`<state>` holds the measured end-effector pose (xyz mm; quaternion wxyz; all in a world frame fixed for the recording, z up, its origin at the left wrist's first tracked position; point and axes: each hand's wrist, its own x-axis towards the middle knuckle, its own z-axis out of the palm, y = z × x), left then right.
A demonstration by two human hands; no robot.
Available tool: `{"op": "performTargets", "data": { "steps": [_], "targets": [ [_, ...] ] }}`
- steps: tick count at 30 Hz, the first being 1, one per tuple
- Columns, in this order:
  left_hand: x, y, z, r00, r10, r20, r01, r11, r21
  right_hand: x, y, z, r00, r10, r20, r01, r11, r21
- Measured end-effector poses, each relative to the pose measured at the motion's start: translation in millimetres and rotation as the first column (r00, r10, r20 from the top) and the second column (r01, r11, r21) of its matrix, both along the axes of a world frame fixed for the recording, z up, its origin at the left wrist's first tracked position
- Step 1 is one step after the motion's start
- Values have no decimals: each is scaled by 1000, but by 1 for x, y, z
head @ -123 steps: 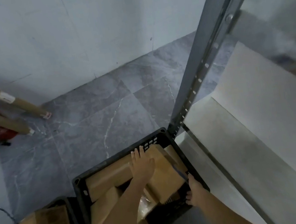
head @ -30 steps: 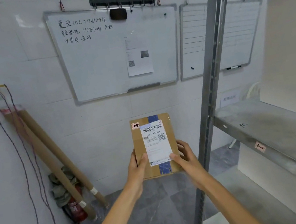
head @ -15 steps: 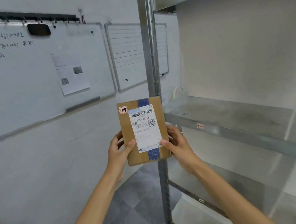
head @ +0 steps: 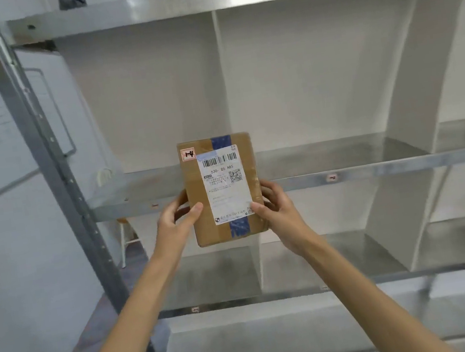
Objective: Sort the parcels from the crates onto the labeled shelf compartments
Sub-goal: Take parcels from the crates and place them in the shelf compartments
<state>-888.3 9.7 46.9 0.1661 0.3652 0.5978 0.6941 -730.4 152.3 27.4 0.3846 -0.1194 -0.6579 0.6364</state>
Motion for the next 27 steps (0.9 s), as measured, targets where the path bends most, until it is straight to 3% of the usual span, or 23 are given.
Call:
{"op": "performTargets", "data": {
  "steps": [10,21,27],
  "targets": [
    [171,134,24,883,-469,28,469,883,17,215,44,27,886,-463,-5,463,886,-22],
    [362,228,45,663,-749,-22,749,662,29,409,68,44,660,-751,-21,748,660,-69],
    [450,265,53,613,-789,-42,790,613,4,496,83,62,589,-808,-28,808,589,10]
  ]
}}
